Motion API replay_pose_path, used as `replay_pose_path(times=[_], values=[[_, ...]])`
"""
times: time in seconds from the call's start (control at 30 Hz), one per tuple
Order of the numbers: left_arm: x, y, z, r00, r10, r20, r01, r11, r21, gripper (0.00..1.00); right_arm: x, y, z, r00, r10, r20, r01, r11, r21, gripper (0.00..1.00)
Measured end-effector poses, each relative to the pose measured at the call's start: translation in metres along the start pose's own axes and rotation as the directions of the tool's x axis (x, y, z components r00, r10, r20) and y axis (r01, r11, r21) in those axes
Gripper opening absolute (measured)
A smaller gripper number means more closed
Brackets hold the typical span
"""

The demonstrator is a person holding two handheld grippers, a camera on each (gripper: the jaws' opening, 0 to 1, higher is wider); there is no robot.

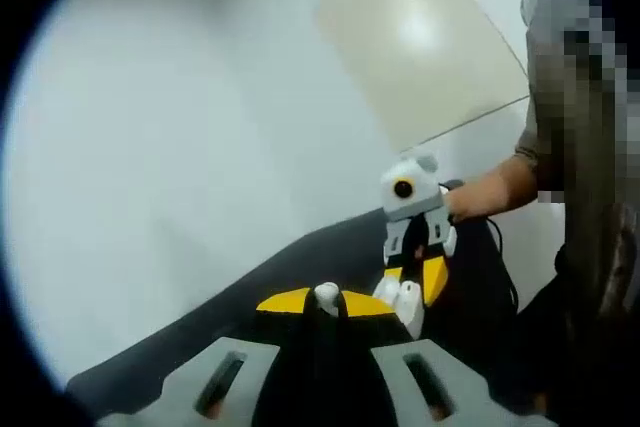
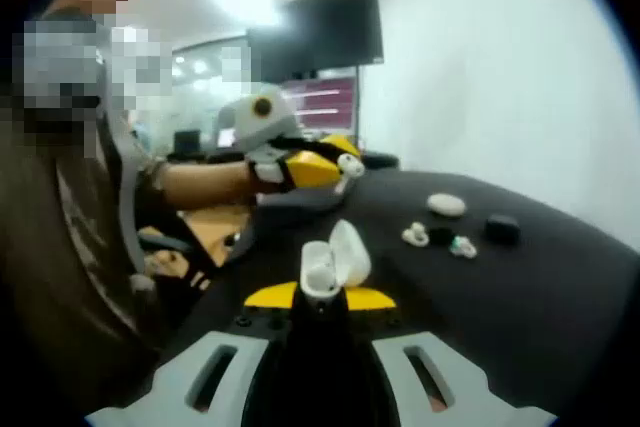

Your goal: Pick up three earphones and place each one into its charging case using tactile feedback, ensure that each earphone is properly inserted and securely positioned inside the case.

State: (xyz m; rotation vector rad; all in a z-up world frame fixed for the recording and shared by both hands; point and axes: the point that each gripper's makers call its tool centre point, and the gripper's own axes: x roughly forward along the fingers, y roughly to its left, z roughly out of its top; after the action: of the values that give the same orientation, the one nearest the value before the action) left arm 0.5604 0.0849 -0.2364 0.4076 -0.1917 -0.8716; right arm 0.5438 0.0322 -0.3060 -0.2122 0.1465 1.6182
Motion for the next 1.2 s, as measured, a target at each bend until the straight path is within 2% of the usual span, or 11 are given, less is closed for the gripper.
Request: replay_pose_path(times=[0.17, 0.33, 0.5, 0.73, 0.87, 0.97, 1.03, 1.1, 1.2], values=[[0.0, 0.0, 0.0, 1.0, 0.011, 0.016, -0.012, 1.0, 0.021, 0.08, -0.001, -0.002, -0.001, 1.0, -0.001, 0.0, 0.001, 1.0, 0.003, 0.17], [0.0, -0.004, 0.006, 0.998, 0.007, 0.055, -0.008, 1.0, 0.016, 0.08, -0.001, -0.004, -0.001, 1.0, 0.001, 0.0, -0.001, 1.0, 0.004, 0.17], [0.0, -0.006, 0.004, 1.0, -0.008, 0.024, 0.006, 0.997, 0.076, 0.08, -0.001, -0.004, -0.001, 1.0, 0.002, 0.0, -0.002, 1.0, 0.004, 0.17], [0.001, -0.013, 0.02, 0.999, -0.032, 0.042, 0.026, 0.989, 0.147, 0.08, 0.0, -0.002, -0.001, 1.0, 0.0, -0.001, 0.0, 1.0, 0.004, 0.17], [0.009, -0.021, 0.012, 0.998, -0.059, -0.007, 0.059, 0.979, 0.193, 0.08, 0.0, -0.001, -0.001, 1.0, -0.001, -0.002, 0.001, 1.0, -0.002, 0.17], [0.014, -0.027, 0.006, 0.997, -0.072, -0.021, 0.074, 0.977, 0.198, 0.08, 0.001, 0.0, -0.001, 1.0, -0.002, -0.002, 0.002, 1.0, -0.006, 0.17], [0.016, -0.031, -0.004, 0.994, -0.082, -0.067, 0.096, 0.965, 0.245, 0.08, 0.001, 0.0, -0.001, 1.0, -0.002, -0.003, 0.002, 1.0, -0.008, 0.17], [0.018, -0.042, -0.016, 0.986, -0.092, -0.141, 0.129, 0.95, 0.283, 0.08, 0.001, 0.001, -0.001, 1.0, -0.003, -0.003, 0.003, 1.0, -0.01, 0.17], [0.019, -0.048, -0.015, 0.983, -0.108, -0.146, 0.149, 0.941, 0.305, 0.08, 0.001, 0.001, -0.001, 1.0, -0.002, -0.003, 0.002, 1.0, -0.01, 0.17]])
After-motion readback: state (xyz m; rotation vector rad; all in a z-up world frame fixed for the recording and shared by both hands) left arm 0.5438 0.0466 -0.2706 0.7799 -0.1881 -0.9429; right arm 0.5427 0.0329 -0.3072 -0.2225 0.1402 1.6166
